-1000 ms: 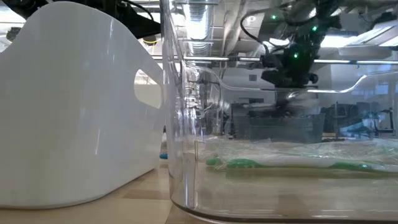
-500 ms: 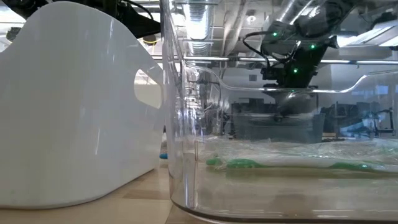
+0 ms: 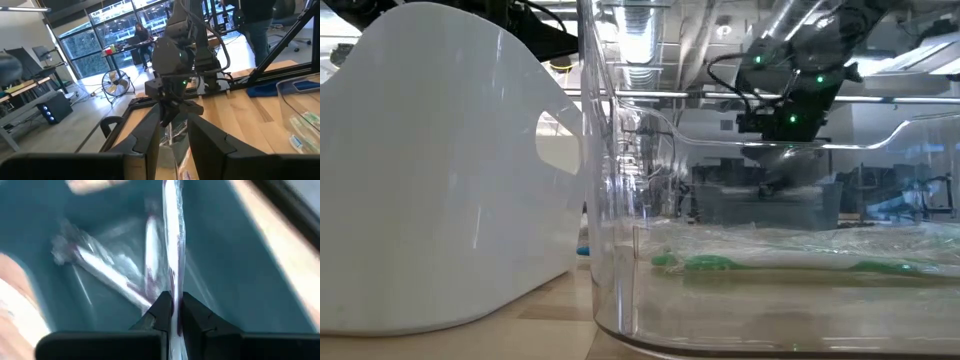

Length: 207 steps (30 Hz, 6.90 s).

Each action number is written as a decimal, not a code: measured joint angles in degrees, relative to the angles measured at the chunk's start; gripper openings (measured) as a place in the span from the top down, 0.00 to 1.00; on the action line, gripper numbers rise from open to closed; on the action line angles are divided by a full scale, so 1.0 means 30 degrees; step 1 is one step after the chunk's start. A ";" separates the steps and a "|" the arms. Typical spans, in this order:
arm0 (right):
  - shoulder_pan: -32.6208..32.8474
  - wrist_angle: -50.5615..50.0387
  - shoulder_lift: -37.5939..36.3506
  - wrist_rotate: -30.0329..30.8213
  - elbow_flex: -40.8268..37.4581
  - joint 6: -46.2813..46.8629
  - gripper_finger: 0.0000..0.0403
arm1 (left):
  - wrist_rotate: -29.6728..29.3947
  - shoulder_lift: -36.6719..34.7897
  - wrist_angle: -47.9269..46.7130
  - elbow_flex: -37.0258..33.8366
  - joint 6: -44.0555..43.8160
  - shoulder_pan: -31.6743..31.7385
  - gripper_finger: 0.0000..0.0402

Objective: Pick & Place Toothbrushes
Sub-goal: Put the purple toothbrush into the green bin, then put the blue toothbrush into the top transparent bin

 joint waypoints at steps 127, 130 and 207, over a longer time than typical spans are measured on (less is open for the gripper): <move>0.5884 0.7341 0.2006 -0.5859 0.7301 -1.1980 0.70 | -0.1480 0.0662 -0.8664 0.5232 -0.5084 -0.5020 0.77; 0.5865 0.7659 0.2006 -0.6169 0.7231 -1.1940 0.70 | -0.3436 0.0905 -1.0835 0.5565 -0.6162 -0.6330 0.78; 0.4335 1.8371 -0.2322 -0.7029 -0.0342 -0.9310 0.72 | -0.1064 0.5974 -2.2134 0.2011 -1.8973 -0.5122 1.00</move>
